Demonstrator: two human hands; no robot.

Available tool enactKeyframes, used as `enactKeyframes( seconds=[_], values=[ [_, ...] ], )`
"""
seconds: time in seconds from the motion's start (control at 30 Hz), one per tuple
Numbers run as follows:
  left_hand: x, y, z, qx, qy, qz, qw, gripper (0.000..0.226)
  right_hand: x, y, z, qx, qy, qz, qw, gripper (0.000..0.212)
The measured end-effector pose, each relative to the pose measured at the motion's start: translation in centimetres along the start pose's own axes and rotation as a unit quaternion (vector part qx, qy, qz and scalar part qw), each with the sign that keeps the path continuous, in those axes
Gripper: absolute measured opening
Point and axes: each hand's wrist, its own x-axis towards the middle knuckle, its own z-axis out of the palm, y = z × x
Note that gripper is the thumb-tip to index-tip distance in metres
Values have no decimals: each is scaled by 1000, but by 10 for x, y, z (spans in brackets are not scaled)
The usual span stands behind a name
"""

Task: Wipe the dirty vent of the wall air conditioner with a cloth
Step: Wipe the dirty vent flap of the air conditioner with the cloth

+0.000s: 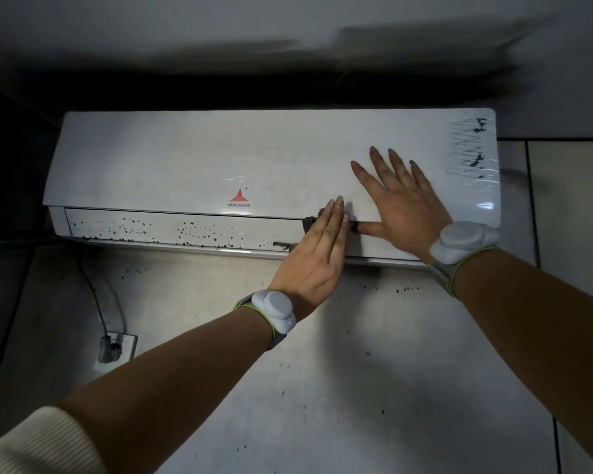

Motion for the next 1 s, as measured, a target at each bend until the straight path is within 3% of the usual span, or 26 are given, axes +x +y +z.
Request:
enactKeyframes(
  seconds=[0.2,0.5,0.63,0.87,1.0],
  values=[
    [16,18,-2,-55,31,-27,998,51,1,-1,-1,0,-6,3,1000,100],
    [10,-1,21,-4,37,11,999,47,1,2,5,-2,6,0,1000,101],
    [14,-7,14,25,75,-37,996,31,1,1,6,4,8,-1,1000,101],
    [41,-15,-3,-85,72,-84,990,29,2,1,5,9,6,1,1000,102],
    [45,-15,-4,-28,62,-49,996,22,2,1,6,3,9,0,1000,102]
  ],
)
